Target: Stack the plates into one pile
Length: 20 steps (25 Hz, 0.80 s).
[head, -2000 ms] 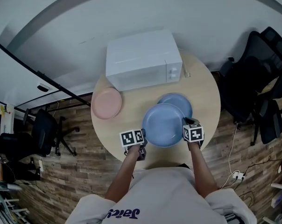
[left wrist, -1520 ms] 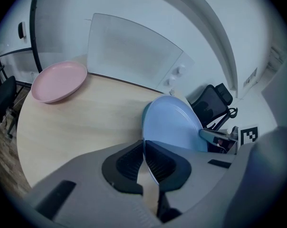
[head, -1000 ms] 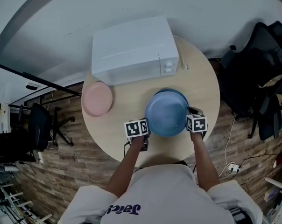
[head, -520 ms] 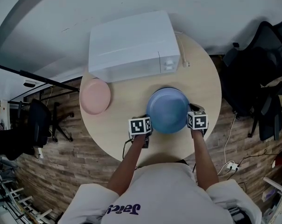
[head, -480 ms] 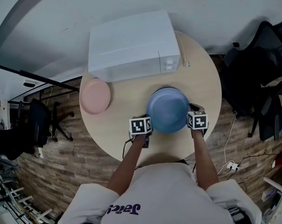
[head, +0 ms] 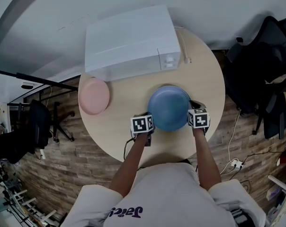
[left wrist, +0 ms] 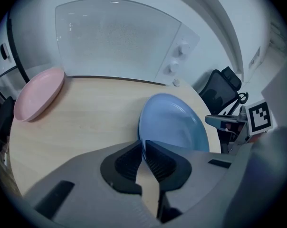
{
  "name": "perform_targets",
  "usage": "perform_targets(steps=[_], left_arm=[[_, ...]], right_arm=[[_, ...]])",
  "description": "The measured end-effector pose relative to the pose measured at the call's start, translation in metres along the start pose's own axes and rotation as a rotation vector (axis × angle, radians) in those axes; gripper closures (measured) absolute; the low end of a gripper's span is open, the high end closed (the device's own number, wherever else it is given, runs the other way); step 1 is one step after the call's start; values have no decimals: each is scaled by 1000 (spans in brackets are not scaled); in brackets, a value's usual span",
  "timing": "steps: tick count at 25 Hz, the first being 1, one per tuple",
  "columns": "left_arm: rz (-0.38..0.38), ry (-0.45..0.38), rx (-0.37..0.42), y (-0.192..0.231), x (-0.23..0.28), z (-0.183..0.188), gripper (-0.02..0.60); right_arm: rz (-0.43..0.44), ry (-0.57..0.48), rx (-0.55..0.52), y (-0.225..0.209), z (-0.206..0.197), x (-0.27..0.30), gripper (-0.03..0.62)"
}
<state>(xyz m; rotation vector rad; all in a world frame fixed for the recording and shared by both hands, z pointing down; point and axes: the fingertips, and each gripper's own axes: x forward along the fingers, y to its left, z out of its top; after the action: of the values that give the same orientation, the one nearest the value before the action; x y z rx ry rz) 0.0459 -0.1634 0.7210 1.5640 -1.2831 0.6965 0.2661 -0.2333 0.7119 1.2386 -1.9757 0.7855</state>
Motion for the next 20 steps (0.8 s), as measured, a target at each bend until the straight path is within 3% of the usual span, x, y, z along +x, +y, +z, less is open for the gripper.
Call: perform_targets(steps=[3,7,9,13,20], left_arm=[[21,27,-6,2,9,-7,555],[28,26,51,-2,15,-12,531],[1,33,54,-7,18,-16,375],[-28,13,39,-11,15,-20,371],[-43,-95,60,-12,-3,-4,371]], right_arm=[[1,6,-3,0,-3,2,571],[-2,19,6,-2,-9,6,571],[-2,24,7,-3,-12,7,571],[-3,25,12,-4,-15,6,571],[13,-22,-14,8,-8,-3,571]])
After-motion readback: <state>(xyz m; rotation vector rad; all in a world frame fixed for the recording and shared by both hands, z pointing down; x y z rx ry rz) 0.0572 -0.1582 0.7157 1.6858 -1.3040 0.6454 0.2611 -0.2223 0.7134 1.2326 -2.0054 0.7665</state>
